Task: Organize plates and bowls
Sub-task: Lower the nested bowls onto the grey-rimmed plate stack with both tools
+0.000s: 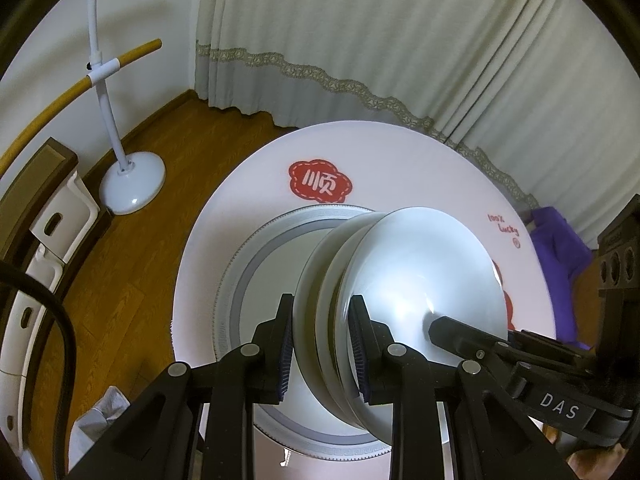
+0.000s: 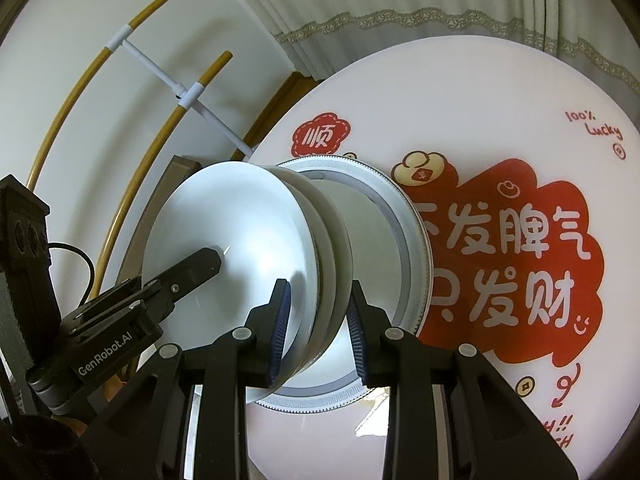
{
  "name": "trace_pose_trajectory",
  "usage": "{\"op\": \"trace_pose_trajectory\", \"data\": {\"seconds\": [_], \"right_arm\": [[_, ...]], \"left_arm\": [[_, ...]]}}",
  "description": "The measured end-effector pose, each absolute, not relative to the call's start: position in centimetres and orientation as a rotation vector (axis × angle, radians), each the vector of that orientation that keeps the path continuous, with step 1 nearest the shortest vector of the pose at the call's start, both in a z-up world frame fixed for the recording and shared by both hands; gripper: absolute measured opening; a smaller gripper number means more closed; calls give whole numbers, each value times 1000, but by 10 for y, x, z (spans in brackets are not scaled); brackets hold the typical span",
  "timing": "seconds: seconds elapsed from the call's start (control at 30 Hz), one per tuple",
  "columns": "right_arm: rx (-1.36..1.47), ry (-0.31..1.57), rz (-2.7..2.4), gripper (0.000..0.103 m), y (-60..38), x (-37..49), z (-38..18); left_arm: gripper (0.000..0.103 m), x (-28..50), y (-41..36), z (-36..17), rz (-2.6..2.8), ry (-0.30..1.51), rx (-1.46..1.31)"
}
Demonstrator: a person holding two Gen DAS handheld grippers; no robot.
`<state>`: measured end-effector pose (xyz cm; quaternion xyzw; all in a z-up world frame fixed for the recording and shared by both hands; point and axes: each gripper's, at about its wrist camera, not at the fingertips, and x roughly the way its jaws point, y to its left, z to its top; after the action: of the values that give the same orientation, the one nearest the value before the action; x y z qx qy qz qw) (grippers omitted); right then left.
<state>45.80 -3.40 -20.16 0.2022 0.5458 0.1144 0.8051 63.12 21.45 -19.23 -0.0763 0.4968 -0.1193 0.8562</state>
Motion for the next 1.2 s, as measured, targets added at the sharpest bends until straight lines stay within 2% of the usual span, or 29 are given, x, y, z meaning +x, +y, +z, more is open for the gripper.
{"op": "trace_pose_trajectory", "data": {"seconds": [1.2], "right_arm": [[402,1182,240,31,-30,479,-194]], "left_arm": [[25,648,219,-196,-225,1056,-194]]}}
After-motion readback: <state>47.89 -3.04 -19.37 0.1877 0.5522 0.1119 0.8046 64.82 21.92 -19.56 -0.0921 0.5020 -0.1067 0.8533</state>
